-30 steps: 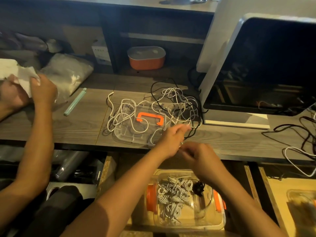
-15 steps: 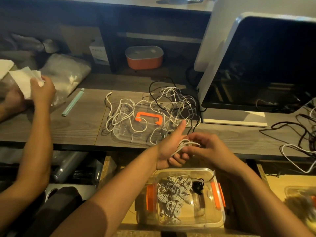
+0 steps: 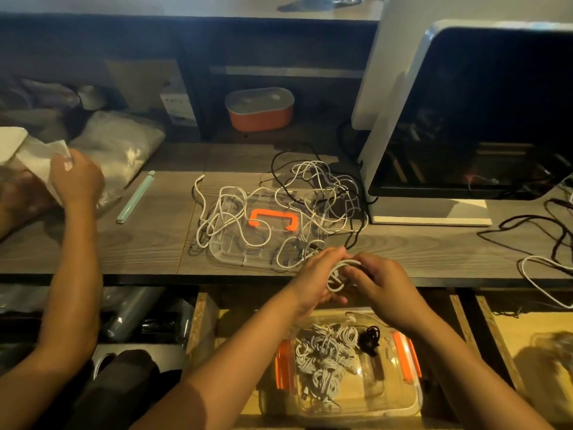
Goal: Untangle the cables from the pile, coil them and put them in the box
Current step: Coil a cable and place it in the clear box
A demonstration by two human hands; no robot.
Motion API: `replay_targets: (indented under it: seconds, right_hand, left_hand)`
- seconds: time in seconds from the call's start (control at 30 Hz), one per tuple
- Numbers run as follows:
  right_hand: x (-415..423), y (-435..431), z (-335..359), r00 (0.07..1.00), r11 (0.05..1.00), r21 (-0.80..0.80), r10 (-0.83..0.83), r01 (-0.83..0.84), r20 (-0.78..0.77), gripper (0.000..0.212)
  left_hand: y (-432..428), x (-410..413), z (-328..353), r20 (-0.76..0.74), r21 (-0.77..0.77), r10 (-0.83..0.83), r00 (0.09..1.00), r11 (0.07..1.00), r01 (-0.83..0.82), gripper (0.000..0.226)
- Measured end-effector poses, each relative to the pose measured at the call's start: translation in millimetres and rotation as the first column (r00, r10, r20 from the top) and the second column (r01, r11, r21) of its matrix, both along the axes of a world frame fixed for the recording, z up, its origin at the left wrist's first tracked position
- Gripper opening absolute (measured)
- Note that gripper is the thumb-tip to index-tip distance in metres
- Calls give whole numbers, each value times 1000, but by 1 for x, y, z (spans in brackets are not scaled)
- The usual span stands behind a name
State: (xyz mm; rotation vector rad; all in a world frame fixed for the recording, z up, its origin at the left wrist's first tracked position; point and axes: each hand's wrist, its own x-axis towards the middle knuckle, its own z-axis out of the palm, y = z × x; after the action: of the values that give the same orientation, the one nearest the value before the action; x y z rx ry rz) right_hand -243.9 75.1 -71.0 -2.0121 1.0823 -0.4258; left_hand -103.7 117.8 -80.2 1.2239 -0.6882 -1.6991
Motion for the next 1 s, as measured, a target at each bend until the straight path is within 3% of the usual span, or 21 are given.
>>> replay_targets:
  seconds: [0.07, 0.13, 0.2, 0.3, 0.37, 0.5, 0.6, 0.67, 0.73, 0.83, 0.93, 1.0]
  right_hand:
    - [-4, -3, -3, 998, 998, 17, -54, 54, 12, 16]
    - [-4, -5, -6, 999, 997, 66, -35, 34, 8, 16]
    - [-3, -2, -9, 1000, 997, 71, 9, -8, -19, 20]
    - [-1, 0, -11, 998, 997, 74, -29, 26, 46, 20]
    - [1, 0, -11, 997, 994, 95, -49, 43, 59, 21]
    - [9, -4, -10, 1000, 995, 103, -4, 4, -7, 24]
    - [15, -6, -10, 994, 999, 37, -17, 21, -108, 28]
    - [19, -4, -10, 992, 999, -25, -43, 40, -120, 26]
    - [19, -5, -6, 990, 993, -70, -103, 97, -96, 23]
    - [12, -11, -1, 992, 993, 2, -122, 122, -14, 23]
    - [12, -10, -2, 995, 995, 3, -98, 98, 7, 24]
    - [14, -7, 1, 996, 996, 3, -92, 92, 4, 25]
  left_hand:
    - [4, -1, -6, 85, -54, 38, 996, 998, -34, 27]
    - [7, -2, -10, 271, -115, 27, 962, 993, 5, 26]
    - [8, -5, -13, 453, -157, 27, 891, 986, 50, 29]
    - [4, -3, -13, 596, -195, 56, 801, 978, 76, 30]
    - [0, -1, -17, 702, -272, 156, 695, 960, 59, 39]
    - [-5, -4, -31, 772, -413, 400, 495, 906, -88, 61]
    - [-5, -8, -33, 786, -447, 459, 414, 885, -133, 68]
    - [-6, -11, -29, 784, -426, 436, 442, 896, -128, 64]
    - [-8, -13, -24, 779, -363, 331, 533, 931, -47, 63]
    - [-8, -14, -15, 835, -291, 187, 517, 948, 126, 52]
    - [-9, -13, -9, 829, -307, 243, 504, 951, 46, 44]
    - [-13, -11, -3, 763, -275, 254, 594, 960, -58, 44]
